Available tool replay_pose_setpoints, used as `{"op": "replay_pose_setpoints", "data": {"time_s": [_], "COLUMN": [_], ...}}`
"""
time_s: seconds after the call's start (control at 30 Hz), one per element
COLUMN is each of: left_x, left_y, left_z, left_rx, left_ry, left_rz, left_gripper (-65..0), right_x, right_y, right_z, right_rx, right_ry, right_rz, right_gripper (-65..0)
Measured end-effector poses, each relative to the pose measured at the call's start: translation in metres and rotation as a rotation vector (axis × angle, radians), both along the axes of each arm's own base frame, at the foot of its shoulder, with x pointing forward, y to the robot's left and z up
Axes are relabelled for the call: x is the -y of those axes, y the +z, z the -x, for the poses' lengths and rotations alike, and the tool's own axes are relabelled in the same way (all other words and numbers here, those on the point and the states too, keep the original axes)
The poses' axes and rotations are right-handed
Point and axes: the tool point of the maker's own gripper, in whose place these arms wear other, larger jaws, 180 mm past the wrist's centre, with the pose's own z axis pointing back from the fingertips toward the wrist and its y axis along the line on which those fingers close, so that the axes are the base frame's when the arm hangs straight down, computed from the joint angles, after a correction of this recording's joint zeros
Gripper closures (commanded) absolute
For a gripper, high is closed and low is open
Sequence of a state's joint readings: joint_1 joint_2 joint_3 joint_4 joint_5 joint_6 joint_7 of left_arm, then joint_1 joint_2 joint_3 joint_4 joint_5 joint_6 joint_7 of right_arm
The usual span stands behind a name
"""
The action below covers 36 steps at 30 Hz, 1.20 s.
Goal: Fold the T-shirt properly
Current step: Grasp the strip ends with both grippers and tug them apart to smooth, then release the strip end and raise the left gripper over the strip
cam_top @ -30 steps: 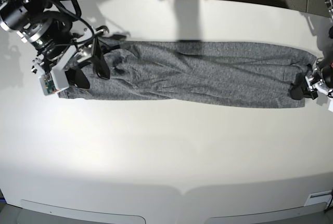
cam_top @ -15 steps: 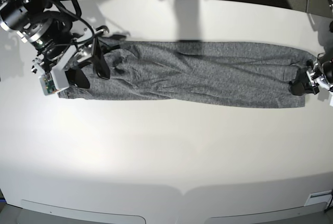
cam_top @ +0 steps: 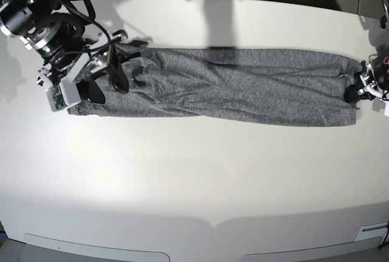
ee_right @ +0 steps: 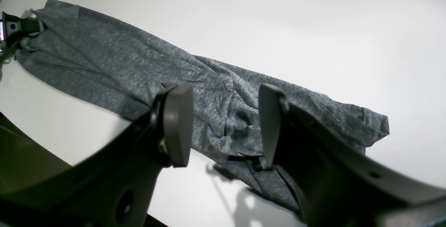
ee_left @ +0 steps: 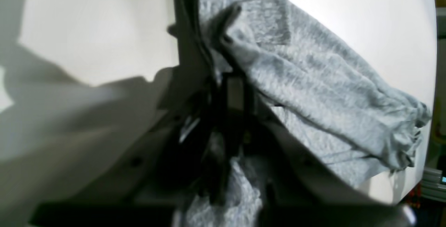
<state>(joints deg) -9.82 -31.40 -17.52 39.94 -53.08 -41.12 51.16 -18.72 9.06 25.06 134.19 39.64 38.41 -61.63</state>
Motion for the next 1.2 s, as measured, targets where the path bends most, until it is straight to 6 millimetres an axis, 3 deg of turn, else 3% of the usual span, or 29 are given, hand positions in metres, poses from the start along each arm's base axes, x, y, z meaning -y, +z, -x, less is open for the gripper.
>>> {"op": "replay_pose_setpoints", "data": {"time_s": [0.13, 0.4, 0.67, 0.7, 0.77, 0.83, 1.2], "left_x": [0.002, 0.025, 0.027, 0.027, 0.027, 0.027, 0.03], "left_y": [0.005, 0.022, 0.029, 0.028, 0.029, 0.028, 0.032], "left_z": [-0.003, -0.007, -0.011, -0.011, -0.011, -0.011, -0.022], "left_rx": [0.011, 0.01, 0.027, 0.023, 0.024, 0.022, 0.086], "left_ry": [0.001, -0.133, -0.164, -0.167, -0.167, -0.167, -0.123], "left_rz": [0.013, -0.016, -0.038, -0.043, -0.043, -0.045, -0.031], "left_gripper": [0.0, 0.0, 0.0, -1.9, -14.9, -23.2, -24.8], "right_x": [0.0, 0.0, 0.0, 0.0, 0.0, 0.0, 0.001], "right_y": [0.0, 0.0, 0.0, 0.0, 0.0, -0.001, -0.005], "right_z": [0.0, 0.0, 0.0, 0.0, 0.0, 0.0, 0.003], "right_rx": [0.0, -0.001, 0.0, 0.0, -0.001, -0.003, -0.027], "right_ry": [0.0, 0.0, 0.0, 0.0, 0.0, 0.0, 0.0], "right_rz": [0.0, 0.001, 0.0, 0.0, 0.001, 0.002, 0.014], "right_gripper": [-30.5, -30.5, -30.5, -30.5, -30.5, -30.5, -30.5]}}
